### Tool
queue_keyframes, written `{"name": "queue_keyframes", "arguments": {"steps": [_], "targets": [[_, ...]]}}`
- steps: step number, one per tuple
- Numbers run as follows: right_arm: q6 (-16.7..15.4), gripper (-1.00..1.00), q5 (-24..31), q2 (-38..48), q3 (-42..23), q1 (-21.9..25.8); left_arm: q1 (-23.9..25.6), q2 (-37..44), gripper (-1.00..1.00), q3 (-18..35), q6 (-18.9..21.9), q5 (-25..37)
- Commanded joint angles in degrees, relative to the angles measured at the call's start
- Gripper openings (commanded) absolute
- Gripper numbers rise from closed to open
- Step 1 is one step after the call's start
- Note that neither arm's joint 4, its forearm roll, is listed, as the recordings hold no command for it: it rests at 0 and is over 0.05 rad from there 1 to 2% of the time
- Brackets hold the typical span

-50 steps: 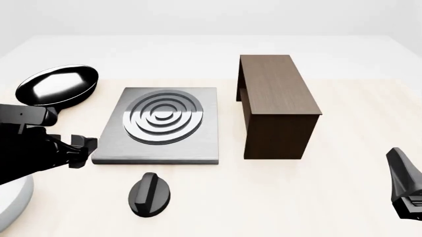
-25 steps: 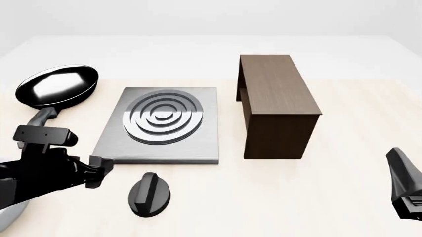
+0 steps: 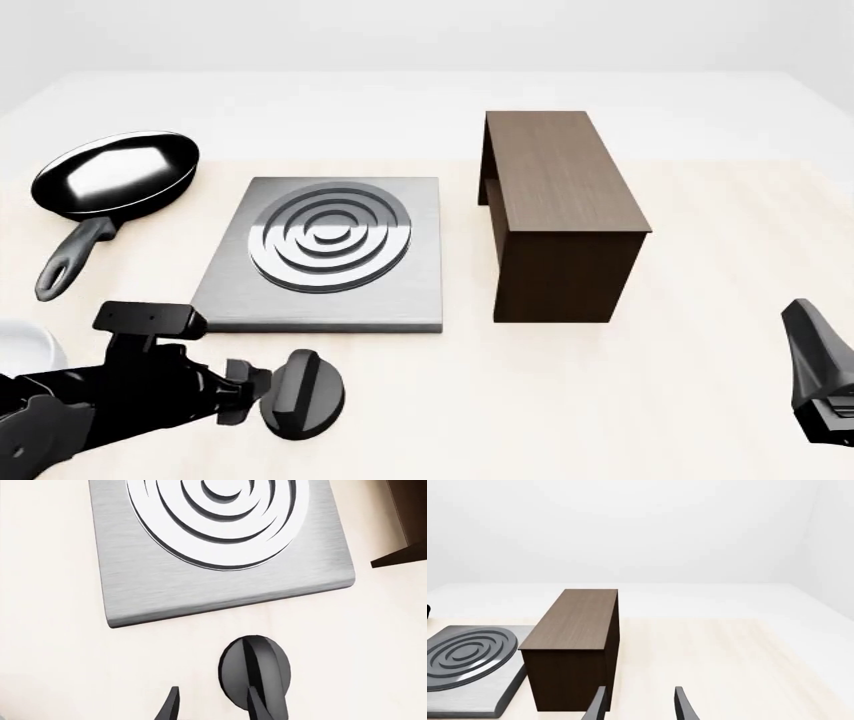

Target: Turn on the stove.

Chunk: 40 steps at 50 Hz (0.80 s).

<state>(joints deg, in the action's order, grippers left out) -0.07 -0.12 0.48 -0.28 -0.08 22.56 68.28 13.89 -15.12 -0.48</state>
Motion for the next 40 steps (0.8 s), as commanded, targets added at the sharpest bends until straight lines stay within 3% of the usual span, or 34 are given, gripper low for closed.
{"name": "queue_keyframes", "arguments": {"steps": [1,5,11,12,17,18,31,40], "targets": [[0.07,1.0,0.01,-0.04,0.04,0.08,4.11,3.5,1.0,-3.41,-4.11,-4.61],[0.08,1.0,0.01,-0.05,0.04,0.07,7.05,4.85,1.0,-3.61,-6.62,-5.63],[0.07,1.0,0.01,-0.04,0.04,0.08,8.19,6.26,1.0,-3.67,-7.06,-6.18],[0.06,1.0,0.01,-0.05,0.04,0.08,10.97,8.43,1.0,-3.83,-9.74,-7.75],[0.06,1.0,0.01,-0.04,0.04,0.07,13.62,10.64,1.0,-4.28,-12.06,-9.92],[0.07,1.0,0.01,-0.04,0.04,0.08,17.15,13.29,1.0,-4.59,-15.47,-12.41],[0.07,1.0,0.01,-0.04,0.04,0.08,18.01,13.56,1.0,-4.18,-15.8,-11.86],[0.06,1.0,0.01,-0.05,0.04,0.08,18.07,9.53,1.0,-3.16,-14.87,-7.32]]}}
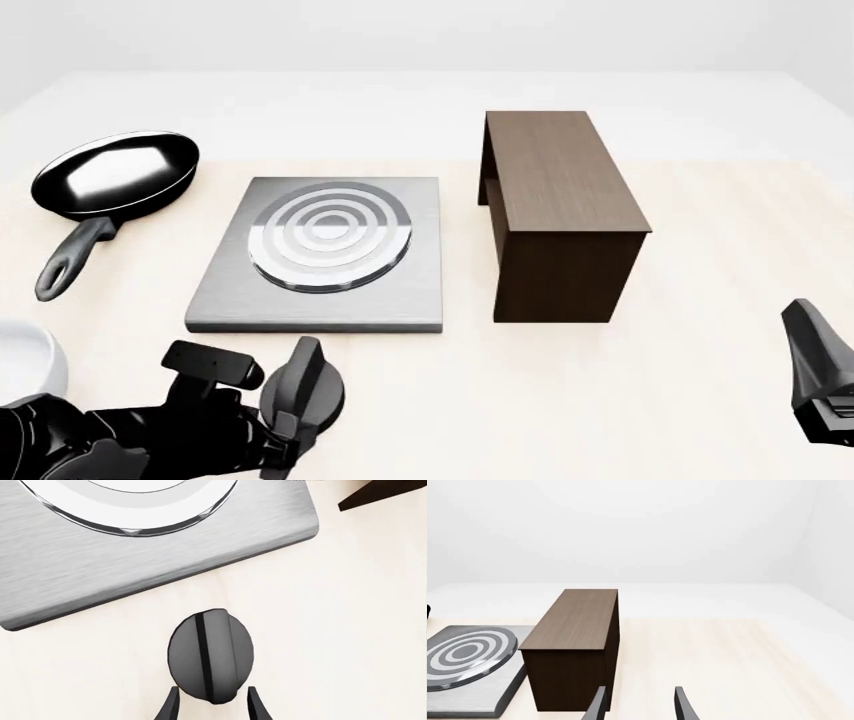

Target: Turn on the stove.

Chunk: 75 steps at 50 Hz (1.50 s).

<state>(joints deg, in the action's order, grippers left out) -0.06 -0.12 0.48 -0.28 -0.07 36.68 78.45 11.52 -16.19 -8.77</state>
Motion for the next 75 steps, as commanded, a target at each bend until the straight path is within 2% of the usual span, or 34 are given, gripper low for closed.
{"name": "queue_keyframes", "arguments": {"steps": [1,3,5,10,12,14,15,16,17,19,21,22,29,31,33,35,36,39,44,49,57,62,66,69,71,75], "targets": [[0.07,1.0,0.01,-0.05,0.04,0.07,3.63,-1.99,1.0,-0.49,-13.22,2.41],[0.06,1.0,0.01,-0.05,0.04,0.06,3.38,-3.83,1.0,-0.14,-12.89,4.26],[0.07,1.0,0.01,-0.06,0.04,0.07,3.47,-8.28,1.0,1.06,-12.27,8.77],[0.06,1.0,0.01,-0.05,0.04,0.06,0.41,-22.64,1.0,6.44,-6.95,24.57],[0.06,1.0,0.01,-0.04,0.04,0.07,-2.04,-28.31,1.0,9.56,-3.74,31.42],[0.05,1.0,0.01,-0.05,0.04,0.06,-4.27,-31.42,1.0,11.61,-1.49,35.32],[0.07,1.0,0.01,-0.05,0.04,0.07,-7.79,-32.95,1.0,12.27,2.25,37.1],[0.05,1.0,0.01,-0.04,0.04,0.07,-8.3,-33.5,1.0,12.73,1.7,37.69],[0.06,1.0,0.01,-0.04,0.04,0.06,-7.67,-33.03,1.0,12.75,1.04,37.31],[0.07,1.0,0.01,-0.05,0.04,0.07,-10.61,-33.65,1.0,12.72,3.15,37.49],[0.06,1.0,0.01,-0.05,0.04,0.08,-9.54,-32.33,1.0,12.21,1.36,36.12],[0.06,1.0,0.01,-0.05,0.04,0.06,-11.25,-32.81,1.0,12.38,2.62,36.58],[0.08,1.0,0.01,-0.04,0.04,0.07,-13.3,-33.77,1.0,13.97,3.31,38.33],[0.07,1.0,0.01,-0.04,0.04,0.07,-17.85,-35.86,1.0,15.27,6.57,40.34],[0.06,1.0,0.01,-0.05,0.04,0.07,-18.34,-36.03,1.0,15.67,6.0,40.58],[0.05,1.0,0.01,-0.05,0.04,0.07,-21.47,-36.82,1.0,16.1,7.93,41.16],[0.06,1.0,0.01,-0.05,0.04,0.06,-21.75,-36.65,1.0,16.19,7.62,41.03],[0.07,1.0,0.01,-0.06,0.04,0.07,-26.71,-37.26,1.0,16.63,12.39,41.47],[0.07,1.0,0.01,-0.04,0.04,0.07,-32.19,-37.67,1.0,17.35,15.12,40.5],[0.06,1.0,0.01,-0.06,0.04,0.06,-33.53,-37.56,1.0,18.01,13.3,39.96],[0.07,1.0,0.01,-0.05,0.04,0.06,-38.08,-38.53,1.0,20.15,13.38,40.87],[0.07,1.0,0.01,-0.05,0.04,0.07,-42.81,-40.31,1.0,22.19,15.75,41.22],[0.07,1.0,0.01,-0.05,0.04,0.07,-46.76,-41.02,1.0,22.14,17.68,39.12],[0.06,1.0,0.01,-0.05,0.04,0.08,-46.21,-40.16,1.0,21.0,17.27,37.96],[0.06,1.0,0.01,-0.05,0.04,0.06,-47.4,-40.26,1.0,20.85,18.5,37.37],[0.07,1.0,0.01,-0.05,0.04,0.08,-47.84,-40.27,1.0,21.3,17.6,37.68]]}}
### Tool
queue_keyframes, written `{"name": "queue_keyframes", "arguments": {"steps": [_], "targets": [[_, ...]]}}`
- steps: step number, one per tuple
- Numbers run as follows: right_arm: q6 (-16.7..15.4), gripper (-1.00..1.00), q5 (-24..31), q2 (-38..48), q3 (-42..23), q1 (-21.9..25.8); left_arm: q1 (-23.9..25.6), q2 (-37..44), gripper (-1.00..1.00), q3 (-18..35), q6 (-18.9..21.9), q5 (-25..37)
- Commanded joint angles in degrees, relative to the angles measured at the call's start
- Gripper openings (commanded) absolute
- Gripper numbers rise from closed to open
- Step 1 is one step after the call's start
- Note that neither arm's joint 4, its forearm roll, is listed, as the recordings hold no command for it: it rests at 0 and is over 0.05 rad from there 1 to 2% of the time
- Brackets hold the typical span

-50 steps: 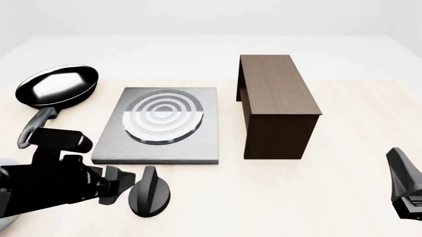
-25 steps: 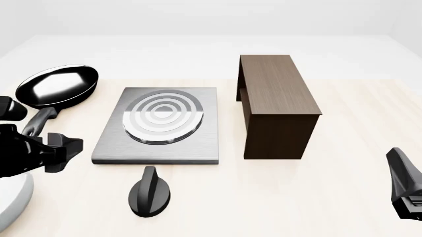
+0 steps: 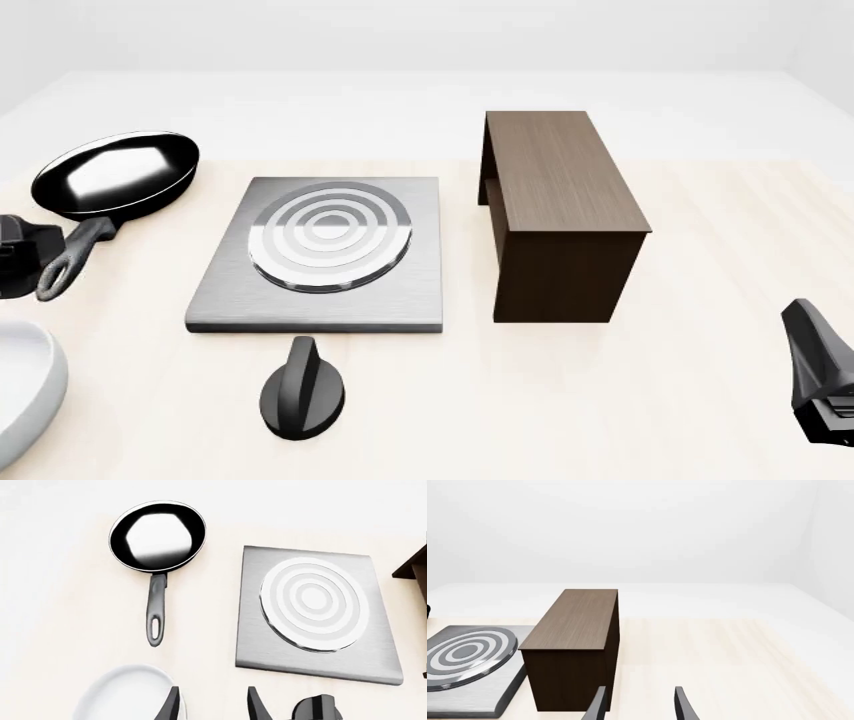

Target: Turn on the stove.

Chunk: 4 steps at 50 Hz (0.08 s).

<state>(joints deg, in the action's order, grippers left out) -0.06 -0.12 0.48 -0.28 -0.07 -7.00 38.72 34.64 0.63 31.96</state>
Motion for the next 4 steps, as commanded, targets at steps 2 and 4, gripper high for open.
{"name": "queue_keyframes", "arguments": {"steps": [2,4], "targets": [[0.07,1.0,0.01,-0.05,0.04,0.07,-4.15,-1.05,1.0,-1.52,0.64,-2.65],[0.07,1.0,0.01,-0.04,0.04,0.07,-5.33,-1.09,1.0,-1.17,0.84,-2.76]]}}
